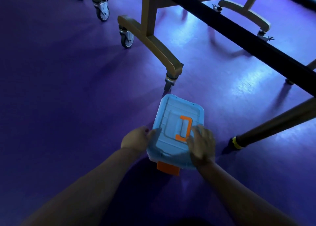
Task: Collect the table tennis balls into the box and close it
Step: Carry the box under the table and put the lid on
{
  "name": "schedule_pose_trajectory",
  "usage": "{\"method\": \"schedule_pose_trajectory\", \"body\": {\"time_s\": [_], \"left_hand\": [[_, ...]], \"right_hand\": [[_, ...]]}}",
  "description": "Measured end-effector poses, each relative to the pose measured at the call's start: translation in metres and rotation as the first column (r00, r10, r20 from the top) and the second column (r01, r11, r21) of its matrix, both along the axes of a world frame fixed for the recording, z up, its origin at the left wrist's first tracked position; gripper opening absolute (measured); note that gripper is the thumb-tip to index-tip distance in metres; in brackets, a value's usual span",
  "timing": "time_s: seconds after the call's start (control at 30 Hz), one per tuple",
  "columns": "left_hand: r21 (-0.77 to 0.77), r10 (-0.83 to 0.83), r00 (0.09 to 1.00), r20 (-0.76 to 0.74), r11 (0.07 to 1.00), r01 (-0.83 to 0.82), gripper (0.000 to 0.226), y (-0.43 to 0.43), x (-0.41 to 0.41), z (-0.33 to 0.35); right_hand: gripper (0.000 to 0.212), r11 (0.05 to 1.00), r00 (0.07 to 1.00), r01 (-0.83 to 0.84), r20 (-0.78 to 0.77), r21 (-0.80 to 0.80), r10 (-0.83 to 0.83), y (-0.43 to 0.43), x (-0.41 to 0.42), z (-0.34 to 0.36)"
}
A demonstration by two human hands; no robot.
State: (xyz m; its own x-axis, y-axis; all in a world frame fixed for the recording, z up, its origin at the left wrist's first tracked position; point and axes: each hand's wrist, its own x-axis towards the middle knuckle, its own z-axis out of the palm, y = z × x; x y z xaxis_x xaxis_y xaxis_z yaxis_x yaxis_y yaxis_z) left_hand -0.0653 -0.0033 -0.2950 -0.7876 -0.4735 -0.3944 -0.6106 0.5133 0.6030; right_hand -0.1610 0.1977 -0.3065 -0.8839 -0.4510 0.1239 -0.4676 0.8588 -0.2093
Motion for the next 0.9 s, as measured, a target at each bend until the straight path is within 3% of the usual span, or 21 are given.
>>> {"method": "schedule_pose_trajectory", "body": {"time_s": [0.13,0.27,0.37,0.5,0.6,0.7,0.9], "left_hand": [[0.168,0.016,0.999,0.034,0.986,-0.021,0.039,0.004,-0.003,-0.01],[0.27,0.061,0.998,-0.016,0.961,-0.054,0.023,-0.001,-0.005,-0.014],[0.203,0.068,0.997,-0.021,0.977,-0.062,0.02,-0.005,-0.004,-0.017],[-0.063,0.136,0.983,-0.124,0.987,-0.145,0.018,-0.032,-0.003,-0.012],[-0.15,0.167,0.969,-0.184,0.969,-0.195,0.029,-0.062,-0.001,-0.012],[-0.045,0.273,0.941,-0.198,0.957,-0.287,0.044,-0.077,0.005,-0.011],[0.239,0.538,0.827,-0.166,0.835,-0.495,0.07,-0.049,0.031,-0.02]], "right_hand": [[0.056,0.982,0.968,0.075,0.249,-0.173,-0.03,0.006,0.002,-0.002],[0.048,0.961,0.967,0.097,0.252,-0.257,-0.03,0.003,0.003,-0.005],[0.037,0.965,0.983,0.087,0.18,-0.248,-0.042,0.0,-0.001,-0.005],[0.047,0.99,0.997,0.029,0.08,-0.137,-0.018,-0.005,-0.01,-0.003],[0.051,0.997,0.994,-0.028,0.1,-0.068,0.035,-0.013,-0.017,0.003],[0.038,0.995,0.987,-0.091,0.13,-0.042,0.096,-0.024,-0.026,0.006],[0.053,0.974,0.958,-0.213,0.213,0.081,0.191,-0.058,-0.044,0.005]]}}
